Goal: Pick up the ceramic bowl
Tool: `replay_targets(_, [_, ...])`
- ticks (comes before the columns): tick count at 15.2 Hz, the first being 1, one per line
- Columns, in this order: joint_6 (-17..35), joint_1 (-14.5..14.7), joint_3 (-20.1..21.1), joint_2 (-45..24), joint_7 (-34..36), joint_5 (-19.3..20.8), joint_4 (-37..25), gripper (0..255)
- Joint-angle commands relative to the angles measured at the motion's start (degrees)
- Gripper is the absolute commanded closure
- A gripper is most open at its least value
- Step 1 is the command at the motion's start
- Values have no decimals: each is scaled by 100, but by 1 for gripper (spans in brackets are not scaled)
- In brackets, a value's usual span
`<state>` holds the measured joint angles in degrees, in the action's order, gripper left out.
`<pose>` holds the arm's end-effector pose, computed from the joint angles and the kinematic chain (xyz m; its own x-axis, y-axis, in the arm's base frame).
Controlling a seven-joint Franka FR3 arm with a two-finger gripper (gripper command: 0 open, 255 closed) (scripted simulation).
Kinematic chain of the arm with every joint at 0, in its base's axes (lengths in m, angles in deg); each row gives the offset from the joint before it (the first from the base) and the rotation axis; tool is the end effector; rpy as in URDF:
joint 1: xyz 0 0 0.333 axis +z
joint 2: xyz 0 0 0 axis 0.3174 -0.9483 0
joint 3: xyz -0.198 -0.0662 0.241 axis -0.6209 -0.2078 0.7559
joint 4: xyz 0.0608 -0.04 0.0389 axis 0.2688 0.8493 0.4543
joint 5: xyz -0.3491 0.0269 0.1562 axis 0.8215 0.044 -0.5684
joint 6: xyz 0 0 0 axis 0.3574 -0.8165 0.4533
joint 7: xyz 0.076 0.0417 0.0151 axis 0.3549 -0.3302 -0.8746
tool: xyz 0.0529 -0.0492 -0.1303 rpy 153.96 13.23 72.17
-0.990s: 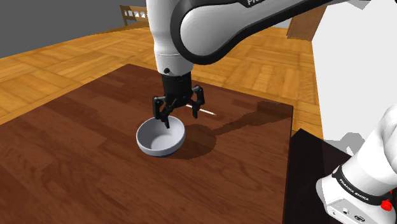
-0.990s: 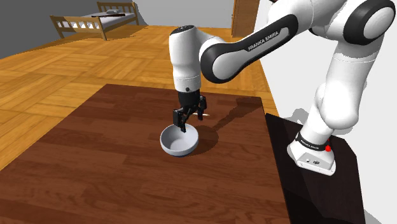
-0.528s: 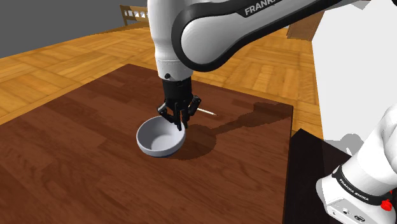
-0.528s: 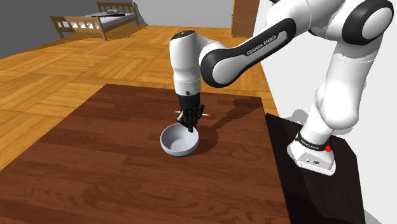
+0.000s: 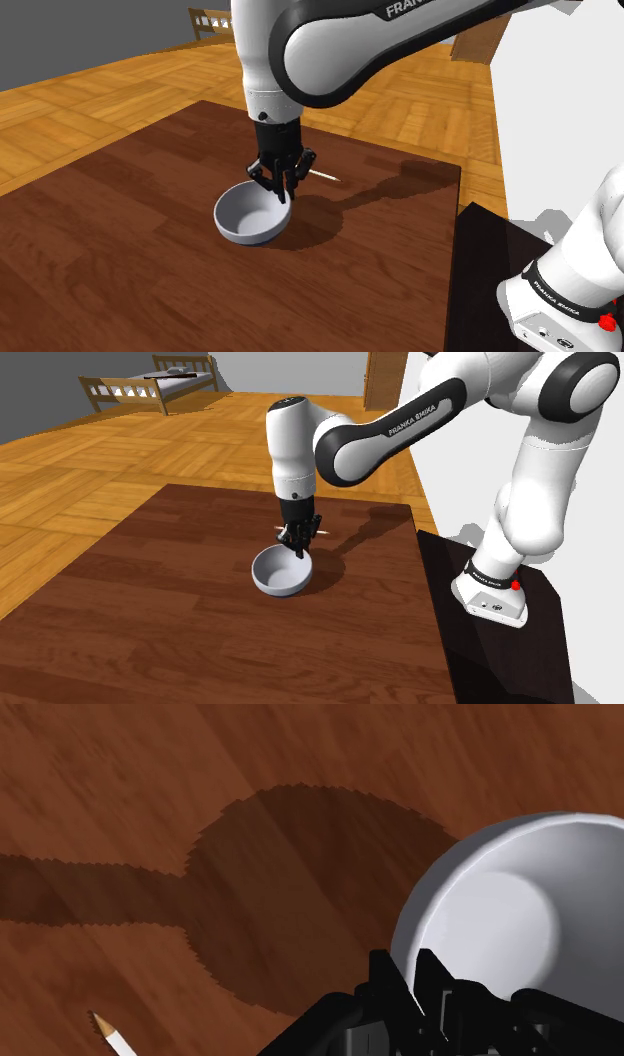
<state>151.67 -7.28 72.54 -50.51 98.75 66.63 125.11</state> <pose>0.4530 0.3673 0.3985 0.9793 -0.1780 -0.0960 -0.1805 -0.9834 -0.0180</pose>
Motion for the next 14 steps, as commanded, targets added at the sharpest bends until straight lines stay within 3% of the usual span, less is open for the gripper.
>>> replay_targets(1, [-137,-2,5,38,-1,-18,-103,255])
replay_targets(14, [-1033,-16,21,204,-1,-95,-852,255])
